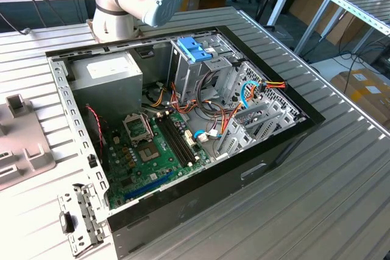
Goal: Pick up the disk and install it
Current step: 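Pick up the disk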
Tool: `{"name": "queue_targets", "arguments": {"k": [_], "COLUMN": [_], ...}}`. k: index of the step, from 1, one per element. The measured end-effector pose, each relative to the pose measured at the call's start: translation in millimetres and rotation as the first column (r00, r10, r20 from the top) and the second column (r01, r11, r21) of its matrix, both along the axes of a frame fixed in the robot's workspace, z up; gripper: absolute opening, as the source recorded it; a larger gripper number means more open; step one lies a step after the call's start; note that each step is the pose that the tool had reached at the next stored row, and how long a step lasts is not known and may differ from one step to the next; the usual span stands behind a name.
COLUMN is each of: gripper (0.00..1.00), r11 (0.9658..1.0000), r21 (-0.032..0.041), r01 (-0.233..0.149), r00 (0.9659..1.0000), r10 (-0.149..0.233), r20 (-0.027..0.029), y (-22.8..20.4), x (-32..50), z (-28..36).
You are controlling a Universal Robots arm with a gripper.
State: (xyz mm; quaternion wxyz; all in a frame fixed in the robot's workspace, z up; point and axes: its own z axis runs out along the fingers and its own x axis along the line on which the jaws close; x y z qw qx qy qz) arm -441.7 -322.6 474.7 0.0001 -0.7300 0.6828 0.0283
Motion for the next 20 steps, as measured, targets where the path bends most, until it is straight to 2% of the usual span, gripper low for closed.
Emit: {"name": "queue_targets", "arguments": {"k": [11,15,20], "gripper": [0.37,0.37,0.37], "r11": [1.0,1.0,1.0], "r21": [0.0001,0.0001,0.0001], "r01": [0.0,0.0,0.0], "r00": [1.0,1.0,1.0], "r10": [0.0,0.0,0.0], "r20": [0.0001,-0.0001,0.0], "y": [0.0,0.0,0.0], "x": [0.0,0.0,0.0], "z": [14.0,17.4,17.9]}}
